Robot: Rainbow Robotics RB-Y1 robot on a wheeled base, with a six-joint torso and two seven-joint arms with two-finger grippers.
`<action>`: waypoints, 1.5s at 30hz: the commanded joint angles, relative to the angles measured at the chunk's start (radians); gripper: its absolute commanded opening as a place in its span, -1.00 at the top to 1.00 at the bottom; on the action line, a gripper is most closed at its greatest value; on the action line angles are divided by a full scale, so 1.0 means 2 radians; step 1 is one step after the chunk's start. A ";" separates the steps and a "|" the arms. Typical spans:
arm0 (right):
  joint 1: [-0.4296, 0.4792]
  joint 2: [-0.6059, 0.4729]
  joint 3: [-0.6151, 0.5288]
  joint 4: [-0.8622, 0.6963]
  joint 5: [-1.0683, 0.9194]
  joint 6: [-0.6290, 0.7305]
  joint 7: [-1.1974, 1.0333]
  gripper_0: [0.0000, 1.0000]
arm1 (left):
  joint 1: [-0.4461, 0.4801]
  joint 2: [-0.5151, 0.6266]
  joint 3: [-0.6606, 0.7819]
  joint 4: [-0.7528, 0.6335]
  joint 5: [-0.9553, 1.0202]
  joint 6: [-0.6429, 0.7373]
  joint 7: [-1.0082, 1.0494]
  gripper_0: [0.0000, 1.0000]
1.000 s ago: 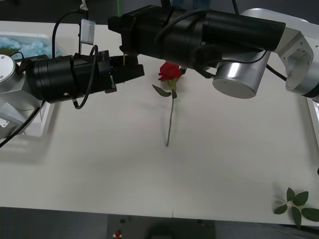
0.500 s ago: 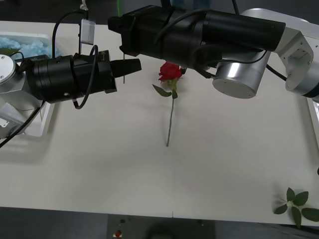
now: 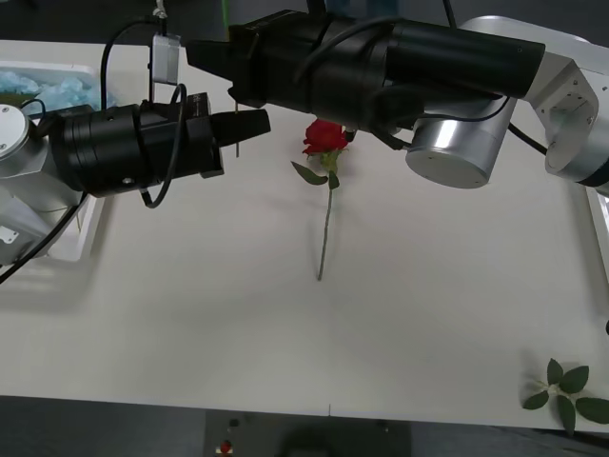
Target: Put the red flowers into the right box and the blue flowers into the left box
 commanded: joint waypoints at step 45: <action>0.017 -0.322 -0.033 -0.206 -0.135 0.028 -0.053 -1.00 | 0.128 0.161 0.155 0.000 0.063 0.028 -0.036 1.00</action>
